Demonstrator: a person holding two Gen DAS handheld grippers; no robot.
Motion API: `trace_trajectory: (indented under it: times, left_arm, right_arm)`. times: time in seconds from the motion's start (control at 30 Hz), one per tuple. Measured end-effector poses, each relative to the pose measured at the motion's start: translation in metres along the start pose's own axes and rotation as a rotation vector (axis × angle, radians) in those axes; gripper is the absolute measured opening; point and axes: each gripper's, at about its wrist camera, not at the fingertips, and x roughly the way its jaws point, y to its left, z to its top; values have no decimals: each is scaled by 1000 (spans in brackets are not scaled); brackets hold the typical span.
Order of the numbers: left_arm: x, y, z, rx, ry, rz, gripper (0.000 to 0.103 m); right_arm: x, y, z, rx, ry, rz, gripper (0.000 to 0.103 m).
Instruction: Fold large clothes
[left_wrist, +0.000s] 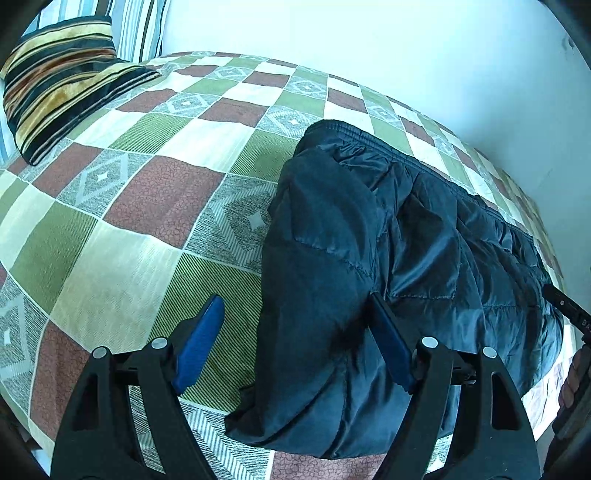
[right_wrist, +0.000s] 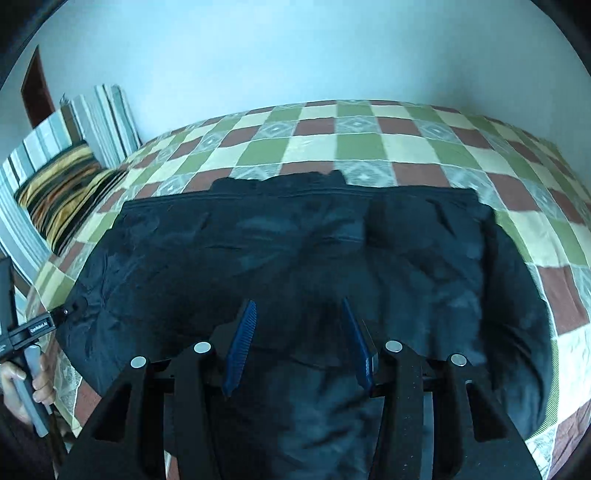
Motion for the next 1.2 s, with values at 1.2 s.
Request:
trace_trajectory:
  times: [1.2]
  left_arm:
    - [62,-16,18,30,192,-31,89]
  right_arm:
    - [51,38,-29,-122,52,-170,49]
